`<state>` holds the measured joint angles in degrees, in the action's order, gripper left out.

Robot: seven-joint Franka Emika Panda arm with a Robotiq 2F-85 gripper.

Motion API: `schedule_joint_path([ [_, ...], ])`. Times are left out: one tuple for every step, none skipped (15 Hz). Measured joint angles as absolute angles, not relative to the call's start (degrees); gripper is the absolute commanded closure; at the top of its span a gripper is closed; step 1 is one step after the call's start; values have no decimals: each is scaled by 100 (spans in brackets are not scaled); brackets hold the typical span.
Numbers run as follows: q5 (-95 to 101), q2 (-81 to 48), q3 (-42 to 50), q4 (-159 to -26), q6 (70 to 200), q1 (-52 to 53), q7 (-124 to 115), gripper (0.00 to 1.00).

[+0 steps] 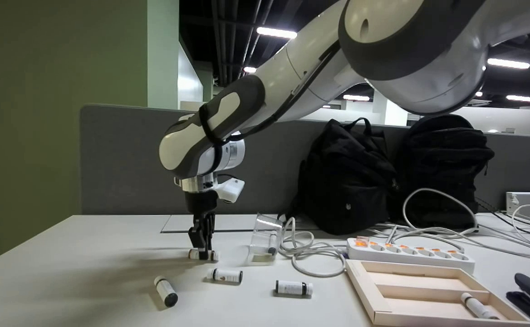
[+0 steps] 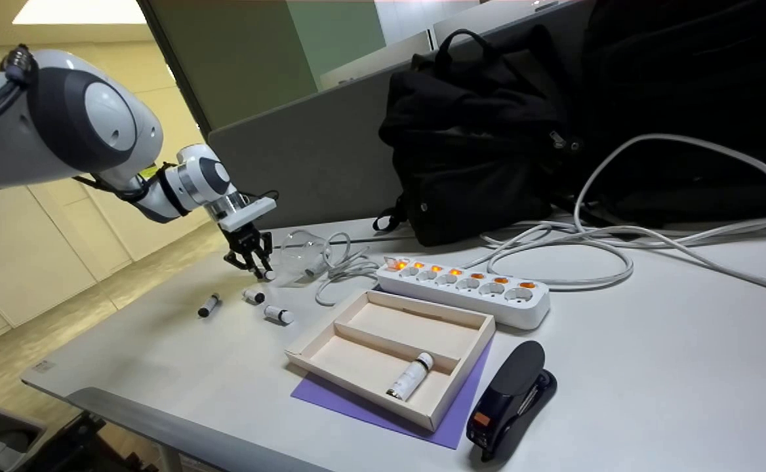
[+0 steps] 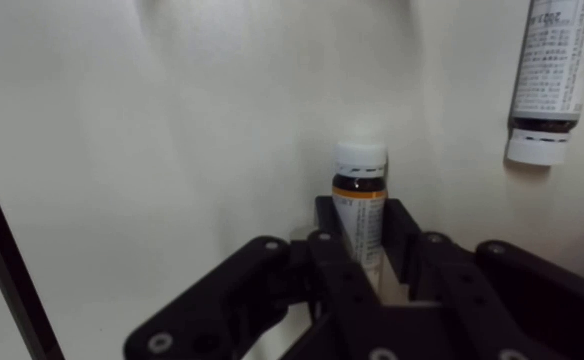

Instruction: Remove the bottle from the bowl and put it on the table

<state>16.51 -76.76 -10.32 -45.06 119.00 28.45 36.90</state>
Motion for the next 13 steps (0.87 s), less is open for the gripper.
schedule_joint_path([
  [1632, -7695, -1032, -4452, 11820, 2845, 3720, 35],
  [1620, -7706, -1032, -4388, 11746, 2847, 3741, 27],
  [1619, -7707, -1029, -4313, 11676, 2853, 3761, 21],
  [1632, -7700, -1028, -4218, 11622, 2861, 3771, 15],
  [1651, -7668, -1026, -4129, 11577, 2872, 3776, 7],
  [1674, -7598, -1022, -4048, 11514, 2887, 3776, 0],
  [1695, -7507, -1012, -3978, 11448, 2904, 3775, 0],
  [1711, -7388, -982, -3923, 11336, 2924, 3752, 12],
  [1726, -7250, -939, -3891, 11181, 2939, 3713, 4],
  [1730, -7114, -903, -3887, 11045, 2945, 3703, 0],
  [1731, -7018, -883, -3887, 10957, 2944, 3701, 0],
  [1731, -6975, -866, -3887, 10919, 2943, 3699, 0],
  [1731, -6973, -857, -3890, 10917, 2944, 3695, 0],
])
